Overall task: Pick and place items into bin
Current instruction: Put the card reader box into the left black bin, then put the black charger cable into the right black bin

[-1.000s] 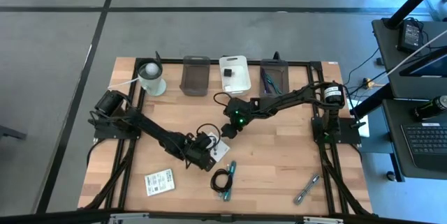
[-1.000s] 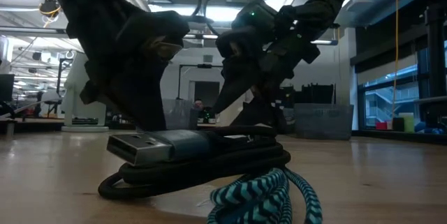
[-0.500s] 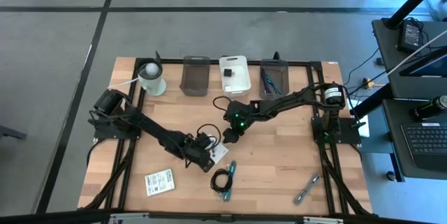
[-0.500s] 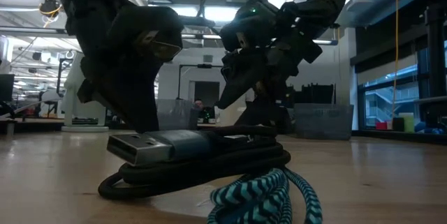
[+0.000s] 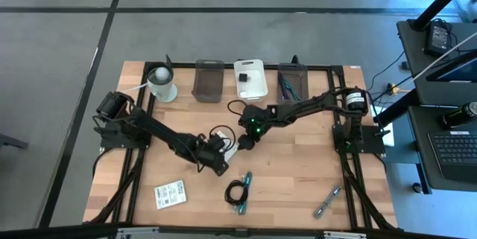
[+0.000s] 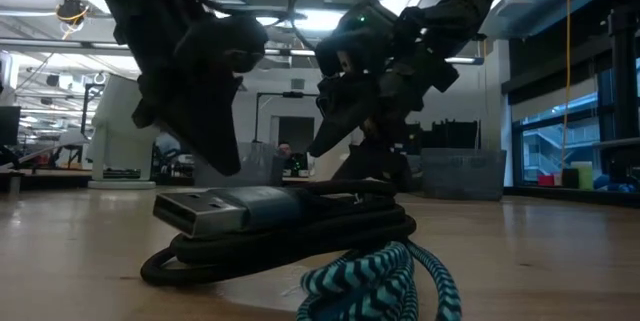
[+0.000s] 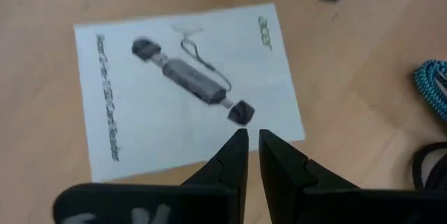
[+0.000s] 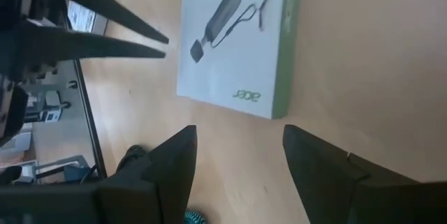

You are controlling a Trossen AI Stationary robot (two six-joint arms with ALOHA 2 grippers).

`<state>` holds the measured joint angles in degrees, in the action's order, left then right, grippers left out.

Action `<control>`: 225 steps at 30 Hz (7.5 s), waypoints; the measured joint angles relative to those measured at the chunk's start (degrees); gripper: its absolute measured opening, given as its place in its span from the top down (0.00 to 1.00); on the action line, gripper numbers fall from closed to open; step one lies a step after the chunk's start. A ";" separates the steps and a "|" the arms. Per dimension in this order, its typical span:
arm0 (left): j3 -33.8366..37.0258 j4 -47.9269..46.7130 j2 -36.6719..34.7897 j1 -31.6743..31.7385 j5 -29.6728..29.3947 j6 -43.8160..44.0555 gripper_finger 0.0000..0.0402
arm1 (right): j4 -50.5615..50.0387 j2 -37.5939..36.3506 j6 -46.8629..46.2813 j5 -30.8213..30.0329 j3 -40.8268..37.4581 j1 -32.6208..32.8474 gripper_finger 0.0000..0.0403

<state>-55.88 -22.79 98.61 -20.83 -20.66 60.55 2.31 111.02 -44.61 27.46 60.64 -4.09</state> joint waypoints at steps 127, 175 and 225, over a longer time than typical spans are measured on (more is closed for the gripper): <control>0.42 -25.18 -22.65 14.20 -2.79 -31.58 0.69 | -6.51 2.35 16.36 -3.04 28.67 -16.38 0.89; 18.71 -19.39 -55.12 34.94 6.88 -54.33 0.69 | -34.83 33.83 1.04 -17.39 74.15 -20.04 0.61; -9.71 -9.08 -15.24 14.60 -8.05 -39.61 0.69 | -48.14 -57.92 -6.01 -36.57 -17.05 13.34 0.76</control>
<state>-65.59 -31.87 83.37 -6.23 -28.71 20.94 -45.83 53.10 -50.62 -9.10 43.59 9.24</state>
